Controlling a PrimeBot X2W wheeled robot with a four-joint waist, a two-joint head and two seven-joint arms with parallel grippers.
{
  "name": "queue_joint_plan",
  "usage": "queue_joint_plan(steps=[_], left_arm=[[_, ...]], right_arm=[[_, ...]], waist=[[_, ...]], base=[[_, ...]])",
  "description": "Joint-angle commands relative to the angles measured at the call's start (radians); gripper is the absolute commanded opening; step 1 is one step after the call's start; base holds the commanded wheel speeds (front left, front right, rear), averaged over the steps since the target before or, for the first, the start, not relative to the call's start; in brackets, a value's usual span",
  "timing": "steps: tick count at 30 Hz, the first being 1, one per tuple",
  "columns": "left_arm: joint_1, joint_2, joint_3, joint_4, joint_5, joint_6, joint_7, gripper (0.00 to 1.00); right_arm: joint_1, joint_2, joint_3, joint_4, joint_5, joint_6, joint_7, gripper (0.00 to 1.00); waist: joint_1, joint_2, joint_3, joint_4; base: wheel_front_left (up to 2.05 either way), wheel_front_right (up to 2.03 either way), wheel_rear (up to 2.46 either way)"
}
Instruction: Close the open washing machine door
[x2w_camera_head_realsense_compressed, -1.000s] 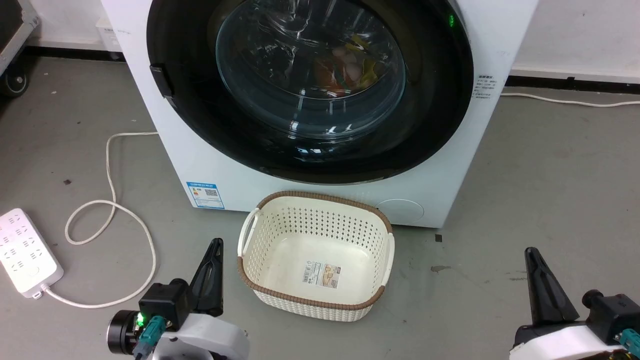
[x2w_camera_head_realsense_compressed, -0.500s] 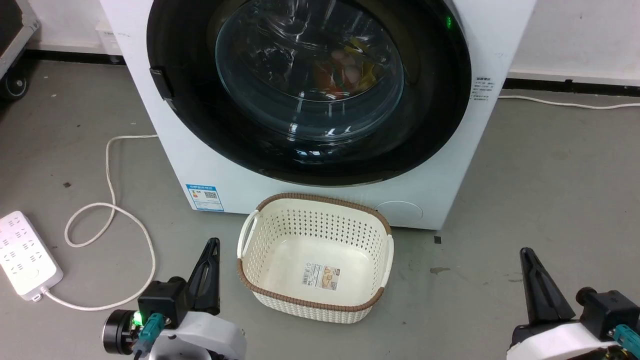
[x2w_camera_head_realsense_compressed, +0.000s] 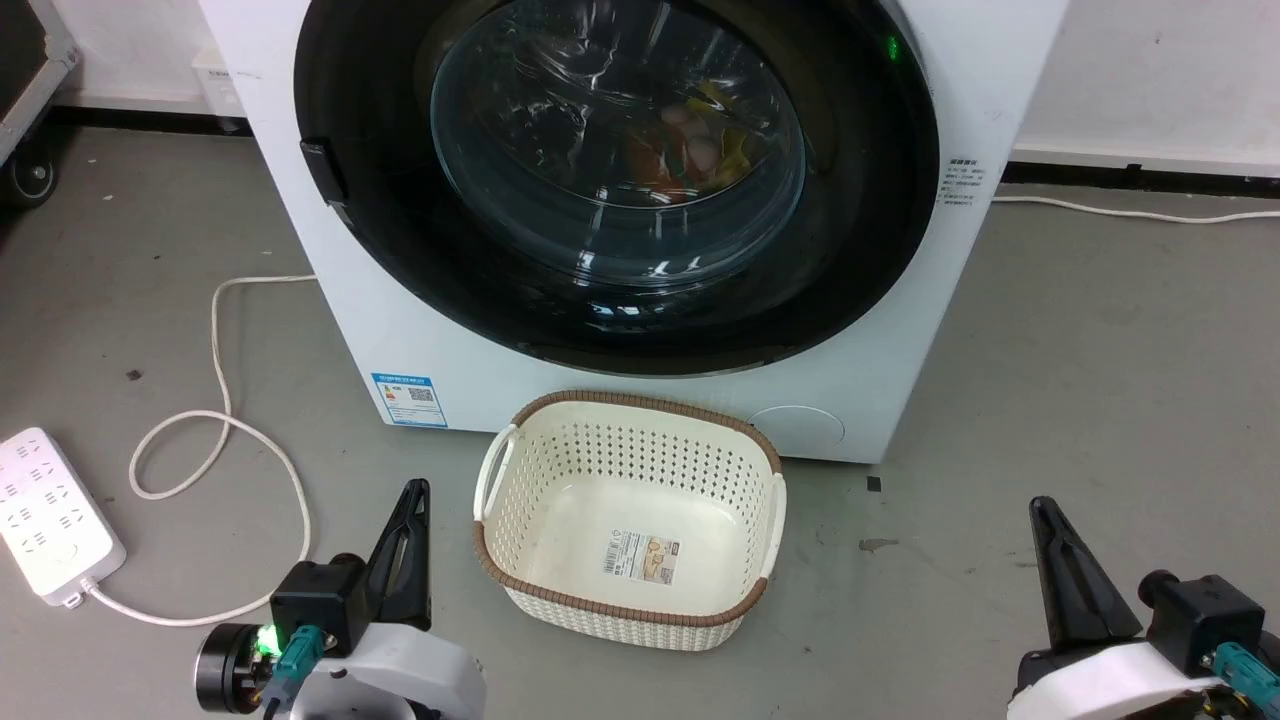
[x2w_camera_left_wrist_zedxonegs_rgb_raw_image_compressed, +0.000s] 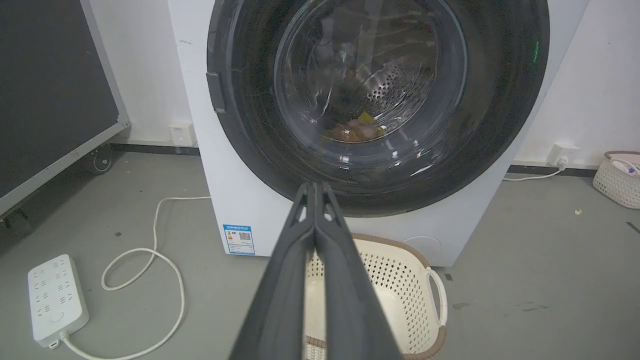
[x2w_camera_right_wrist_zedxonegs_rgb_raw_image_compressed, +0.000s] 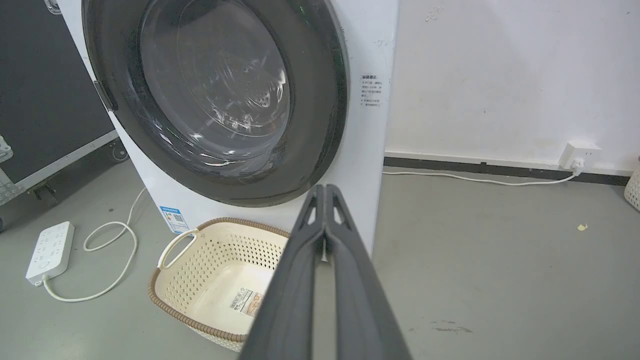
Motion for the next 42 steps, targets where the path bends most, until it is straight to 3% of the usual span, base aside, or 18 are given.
queue_joint_plan(steps=[1,42], left_arm=[[0.012,0.000,0.003,-0.007,0.009,0.004,0.005,0.00],[0.030,0.001,0.036,-0.062,0.067,0.023,0.093,0.00]], right_arm=[[-0.010,0.005,0.003,-0.009,-0.011,0.000,0.006,0.00],[-0.021,0.008,0.029,-0.033,-0.074,-0.001,0.094,0.00]], waist=[[0.0000,0.0000,-0.001,0.000],[0.0000,0.0000,-0.022,-0.008]], base=[[0.00,0.00,0.00],[0.00,0.00,0.00]])
